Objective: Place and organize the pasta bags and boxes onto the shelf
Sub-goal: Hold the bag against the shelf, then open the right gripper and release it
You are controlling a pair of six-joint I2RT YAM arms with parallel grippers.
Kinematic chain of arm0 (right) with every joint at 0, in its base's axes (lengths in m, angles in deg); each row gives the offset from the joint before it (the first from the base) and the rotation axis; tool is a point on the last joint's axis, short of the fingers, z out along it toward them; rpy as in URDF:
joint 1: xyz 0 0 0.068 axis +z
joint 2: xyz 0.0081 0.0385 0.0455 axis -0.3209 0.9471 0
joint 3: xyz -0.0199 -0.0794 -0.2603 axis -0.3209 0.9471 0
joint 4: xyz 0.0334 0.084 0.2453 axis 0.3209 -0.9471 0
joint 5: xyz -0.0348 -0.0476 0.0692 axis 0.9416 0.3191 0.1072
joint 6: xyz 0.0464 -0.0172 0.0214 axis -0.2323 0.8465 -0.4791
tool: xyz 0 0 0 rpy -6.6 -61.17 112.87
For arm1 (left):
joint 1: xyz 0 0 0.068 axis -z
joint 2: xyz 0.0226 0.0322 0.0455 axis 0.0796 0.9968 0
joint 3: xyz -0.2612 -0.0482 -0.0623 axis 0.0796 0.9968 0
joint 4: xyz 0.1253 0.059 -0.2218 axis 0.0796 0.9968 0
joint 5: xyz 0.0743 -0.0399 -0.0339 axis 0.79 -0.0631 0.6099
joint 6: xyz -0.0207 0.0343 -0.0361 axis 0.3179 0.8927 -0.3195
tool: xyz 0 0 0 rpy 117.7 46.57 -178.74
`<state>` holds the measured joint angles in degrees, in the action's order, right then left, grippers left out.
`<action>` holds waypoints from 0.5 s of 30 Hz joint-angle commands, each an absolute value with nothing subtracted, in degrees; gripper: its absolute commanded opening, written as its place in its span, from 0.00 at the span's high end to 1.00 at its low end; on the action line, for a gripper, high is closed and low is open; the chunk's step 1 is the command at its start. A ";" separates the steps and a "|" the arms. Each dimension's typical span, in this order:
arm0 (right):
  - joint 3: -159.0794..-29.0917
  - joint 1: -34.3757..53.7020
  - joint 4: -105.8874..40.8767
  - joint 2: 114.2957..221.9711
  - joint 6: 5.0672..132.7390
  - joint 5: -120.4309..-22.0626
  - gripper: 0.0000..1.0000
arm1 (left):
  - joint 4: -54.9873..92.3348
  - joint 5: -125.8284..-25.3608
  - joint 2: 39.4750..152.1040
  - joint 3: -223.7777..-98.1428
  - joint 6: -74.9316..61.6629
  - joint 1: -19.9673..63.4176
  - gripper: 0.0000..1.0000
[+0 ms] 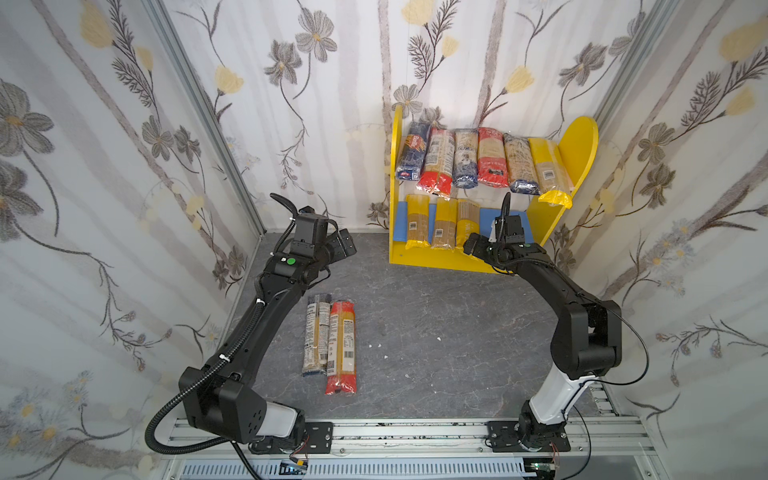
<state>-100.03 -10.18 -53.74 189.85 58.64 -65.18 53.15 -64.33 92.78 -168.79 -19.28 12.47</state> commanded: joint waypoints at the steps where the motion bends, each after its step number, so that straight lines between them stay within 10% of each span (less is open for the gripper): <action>1: -98.00 -9.71 -51.76 187.46 60.04 -65.59 0.00 | 52.40 -63.17 90.36 -166.18 -22.17 12.40 0.00; 10: -102.29 -10.28 -51.57 191.45 61.83 -67.73 0.02 | 52.39 -61.63 86.04 -163.49 -24.23 12.50 0.00; 15: -103.67 -10.46 -51.11 192.87 61.91 -68.25 0.26 | 52.40 -60.69 85.98 -163.49 -24.65 12.49 0.00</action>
